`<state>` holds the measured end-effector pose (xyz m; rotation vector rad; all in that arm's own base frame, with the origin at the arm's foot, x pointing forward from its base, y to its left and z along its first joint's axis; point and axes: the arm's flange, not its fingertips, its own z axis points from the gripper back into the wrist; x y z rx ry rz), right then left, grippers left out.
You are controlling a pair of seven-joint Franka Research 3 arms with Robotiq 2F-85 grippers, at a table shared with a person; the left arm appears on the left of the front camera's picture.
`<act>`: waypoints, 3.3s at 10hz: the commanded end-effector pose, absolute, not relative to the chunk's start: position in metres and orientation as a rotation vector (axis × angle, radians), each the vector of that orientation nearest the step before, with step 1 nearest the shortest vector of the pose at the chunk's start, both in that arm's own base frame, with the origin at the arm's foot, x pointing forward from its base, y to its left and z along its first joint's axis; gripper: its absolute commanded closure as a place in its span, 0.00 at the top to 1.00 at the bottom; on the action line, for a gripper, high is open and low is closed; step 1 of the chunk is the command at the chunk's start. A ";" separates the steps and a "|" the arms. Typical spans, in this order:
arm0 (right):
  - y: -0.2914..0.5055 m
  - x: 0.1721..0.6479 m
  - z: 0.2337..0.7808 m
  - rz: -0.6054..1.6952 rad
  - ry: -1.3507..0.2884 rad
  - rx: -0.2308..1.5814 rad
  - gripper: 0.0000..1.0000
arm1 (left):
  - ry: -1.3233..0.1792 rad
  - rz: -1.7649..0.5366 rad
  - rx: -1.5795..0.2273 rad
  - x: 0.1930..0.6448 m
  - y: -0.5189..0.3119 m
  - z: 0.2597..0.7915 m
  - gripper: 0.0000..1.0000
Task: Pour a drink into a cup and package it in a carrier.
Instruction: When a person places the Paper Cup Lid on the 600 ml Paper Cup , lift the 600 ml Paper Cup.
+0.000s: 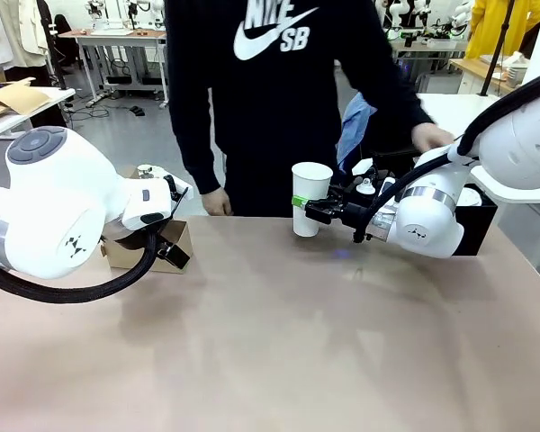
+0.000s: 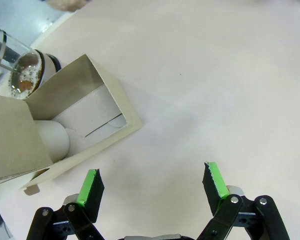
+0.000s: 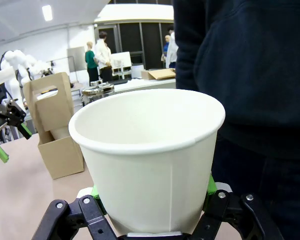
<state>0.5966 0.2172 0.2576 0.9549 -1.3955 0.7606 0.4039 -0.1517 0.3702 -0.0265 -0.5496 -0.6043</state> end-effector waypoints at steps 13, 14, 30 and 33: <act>0.219 0.596 0.259 0.775 -1.406 0.936 0.80 | -0.550 -0.602 -0.028 0.404 -0.151 0.370 1.00; 0.219 0.596 0.259 0.775 -1.406 0.936 0.80 | -0.550 -0.602 -0.028 0.404 -0.151 0.370 1.00; 0.219 0.596 0.259 0.775 -1.406 0.936 0.80 | -0.550 -0.602 -0.028 0.404 -0.151 0.370 1.00; 0.219 0.596 0.259 0.775 -1.406 0.936 0.80 | -0.550 -0.602 -0.028 0.404 -0.151 0.370 1.00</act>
